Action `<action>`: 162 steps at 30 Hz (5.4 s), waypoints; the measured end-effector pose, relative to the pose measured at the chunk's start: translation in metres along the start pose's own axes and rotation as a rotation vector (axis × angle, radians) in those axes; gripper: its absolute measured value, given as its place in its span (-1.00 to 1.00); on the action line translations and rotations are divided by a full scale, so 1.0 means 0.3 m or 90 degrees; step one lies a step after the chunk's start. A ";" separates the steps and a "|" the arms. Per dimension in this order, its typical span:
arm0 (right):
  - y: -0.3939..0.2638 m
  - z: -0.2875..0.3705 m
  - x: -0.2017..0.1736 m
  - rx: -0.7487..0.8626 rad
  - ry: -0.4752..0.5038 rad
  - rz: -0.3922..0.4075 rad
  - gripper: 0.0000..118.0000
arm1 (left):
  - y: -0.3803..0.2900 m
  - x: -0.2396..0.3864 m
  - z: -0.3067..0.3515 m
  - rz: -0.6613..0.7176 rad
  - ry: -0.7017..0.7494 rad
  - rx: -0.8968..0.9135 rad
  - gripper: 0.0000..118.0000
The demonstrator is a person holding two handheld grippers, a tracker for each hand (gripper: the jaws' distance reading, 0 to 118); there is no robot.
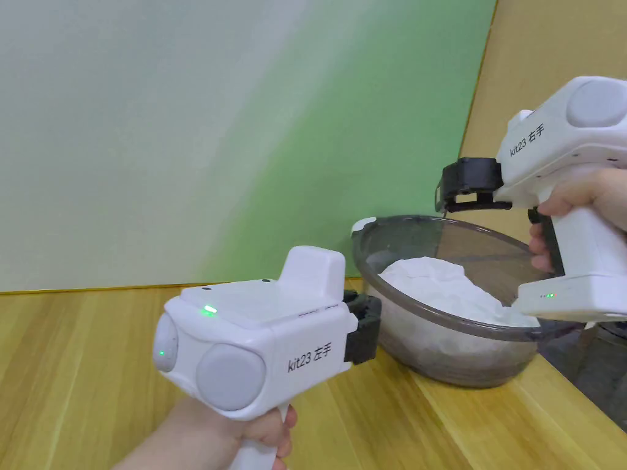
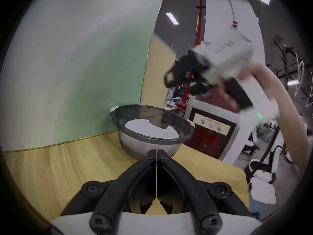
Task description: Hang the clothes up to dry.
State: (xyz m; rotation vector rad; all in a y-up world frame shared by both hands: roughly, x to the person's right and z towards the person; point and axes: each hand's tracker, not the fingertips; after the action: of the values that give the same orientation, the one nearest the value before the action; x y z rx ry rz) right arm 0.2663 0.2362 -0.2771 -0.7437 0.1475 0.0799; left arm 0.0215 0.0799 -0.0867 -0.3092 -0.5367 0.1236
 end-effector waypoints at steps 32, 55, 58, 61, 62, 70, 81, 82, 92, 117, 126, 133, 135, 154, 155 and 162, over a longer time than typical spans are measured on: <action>-0.096 -0.932 0.008 -0.276 -0.004 0.033 -0.52 | -0.089 -0.147 -0.180 0.008 0.016 -0.046 -1.00; 0.394 0.791 0.020 0.403 0.030 -0.048 -0.53 | 0.206 0.183 0.248 -0.067 0.112 0.060 -1.00; 0.378 0.946 -0.036 0.435 -0.006 -0.015 -0.53 | 0.232 0.221 0.323 -0.053 0.127 0.079 -1.00; 0.249 1.088 -0.118 0.453 -0.017 -0.015 -0.53 | 0.242 0.251 0.396 -0.066 0.152 0.099 -1.00; 0.225 1.116 -0.139 0.457 -0.012 -0.004 -0.53 | 0.245 0.258 0.416 -0.070 0.160 0.099 -1.00; 0.042 1.192 -0.398 0.445 0.017 0.005 -0.53 | 0.219 0.267 0.632 -0.061 0.258 0.128 -1.00; -0.048 1.125 -0.916 0.399 0.201 0.069 -0.53 | 0.038 0.171 1.007 -0.044 0.444 0.138 -1.00; -0.058 1.121 -0.981 0.397 0.205 0.072 -0.53 | 0.018 0.157 1.041 -0.043 0.466 0.140 -1.00; -0.188 1.136 -1.370 0.349 0.342 0.130 -0.53 | -0.067 0.065 1.262 -0.004 0.630 0.137 -1.00; -0.745 0.304 -1.070 0.057 0.237 0.116 -0.53 | -0.307 -0.042 1.185 0.058 0.637 0.048 -1.00; -0.964 0.117 -0.569 -0.051 0.102 0.019 -0.52 | -0.332 -0.027 1.040 0.019 0.601 0.020 -1.00; -1.057 0.101 -0.425 -0.040 0.070 -0.023 -0.32 | -0.363 -0.014 0.920 0.029 0.563 -0.012 -1.00; -1.067 0.103 -0.396 -0.037 0.073 -0.028 0.22 | -0.365 -0.016 0.902 0.036 0.553 -0.014 -1.00; -1.388 0.356 -0.254 0.062 0.073 -0.023 -1.00 | -0.424 0.101 0.877 0.062 0.586 -0.078 -1.00; -1.395 0.382 -0.265 0.054 0.063 -0.014 -1.00 | -0.431 0.103 0.885 0.063 0.587 -0.082 -1.00; -1.394 0.390 -0.260 0.053 0.089 -0.007 -1.00 | -0.465 0.093 0.929 0.111 0.582 -0.145 -0.21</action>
State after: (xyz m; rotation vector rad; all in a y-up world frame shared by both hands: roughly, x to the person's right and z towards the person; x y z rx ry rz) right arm 0.2537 0.0073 0.0998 -0.6672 0.2782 0.0120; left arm -0.0948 0.0250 0.1985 -0.5879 0.3879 0.0778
